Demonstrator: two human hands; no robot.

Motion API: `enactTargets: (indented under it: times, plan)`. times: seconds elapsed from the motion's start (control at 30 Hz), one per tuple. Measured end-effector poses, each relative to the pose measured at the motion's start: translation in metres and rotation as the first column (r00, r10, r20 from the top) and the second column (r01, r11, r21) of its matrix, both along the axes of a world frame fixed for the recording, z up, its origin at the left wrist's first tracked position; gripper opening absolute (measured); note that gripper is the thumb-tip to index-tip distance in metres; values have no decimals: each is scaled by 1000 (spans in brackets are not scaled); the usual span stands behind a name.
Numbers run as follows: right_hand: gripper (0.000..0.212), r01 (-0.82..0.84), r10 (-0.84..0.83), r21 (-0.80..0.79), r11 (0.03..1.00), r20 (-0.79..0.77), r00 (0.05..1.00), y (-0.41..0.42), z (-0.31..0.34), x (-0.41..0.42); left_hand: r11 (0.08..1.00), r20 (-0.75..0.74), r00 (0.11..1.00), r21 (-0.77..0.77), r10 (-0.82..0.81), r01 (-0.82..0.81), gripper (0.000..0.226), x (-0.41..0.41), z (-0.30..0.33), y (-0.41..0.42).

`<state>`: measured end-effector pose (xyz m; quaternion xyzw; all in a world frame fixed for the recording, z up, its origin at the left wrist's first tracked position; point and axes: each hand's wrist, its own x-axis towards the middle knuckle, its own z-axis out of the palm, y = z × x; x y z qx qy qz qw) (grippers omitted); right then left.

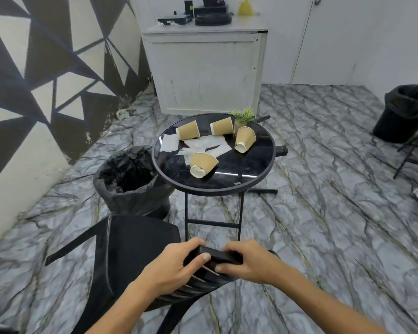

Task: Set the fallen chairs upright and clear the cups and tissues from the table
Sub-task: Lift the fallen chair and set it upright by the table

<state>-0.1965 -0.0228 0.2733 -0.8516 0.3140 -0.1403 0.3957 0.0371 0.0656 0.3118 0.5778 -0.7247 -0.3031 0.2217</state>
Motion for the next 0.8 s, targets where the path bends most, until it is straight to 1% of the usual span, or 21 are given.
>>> enactTargets:
  times: [0.07, 0.13, 0.2, 0.27, 0.37, 0.43, 0.5, 0.57, 0.63, 0.73, 0.8]
  plan:
    - [33, 12, -12, 4, 1000, -63, 998, -1, -9, -16, 999, -6, 1000, -30, 26, -27, 27, 13, 3, 9]
    - [35, 44, -42, 17, 999, -77, 996, 1, -17, -26, 996, -15, 998, -71, 60, -61, 24, 27, 6, 21]
    - [31, 80, -79, 32, 996, -39, 996, 8, -20, -22, 992, -19, 996, -86, 87, -88, 19, 43, 12, 33]
    - [28, 91, -92, 44, 995, 6, 996, 17, -15, -8, 992, -24, 994, -67, 103, -105, 17, 57, 20, 44]
    - [27, 45, -45, -2, 999, 8, 999, 33, 0, 23, 993, 9, 993, -24, 120, -120, 15, 78, 37, 61]
    - [31, 22, -22, -14, 1000, -10, 1000, 47, 12, 42, 993, 79, 990, -29, 115, -113, 22, 88, 50, 74]
    - [35, -1, 0, -36, 999, -37, 999, 60, 26, 63, 990, 184, 975, -82, 127, -113, 36, 93, 62, 87]
    - [36, -39, 33, -79, 996, -76, 997, 75, 39, 86, 981, 316, 935, -156, 163, -118, 48, 94, 70, 100]
    - [35, -72, 62, -96, 993, -103, 993, 90, 51, 110, 966, 415, 884, -222, 217, -133, 55, 101, 76, 112]
    - [28, -141, 120, -135, 981, -154, 981, 107, 64, 138, 954, 442, 851, -222, 284, -203, 61, 128, 84, 138]
    - [15, -186, 166, -114, 976, -161, 973, 115, 69, 151, 959, 436, 854, -163, 282, -233, 66, 153, 87, 158]
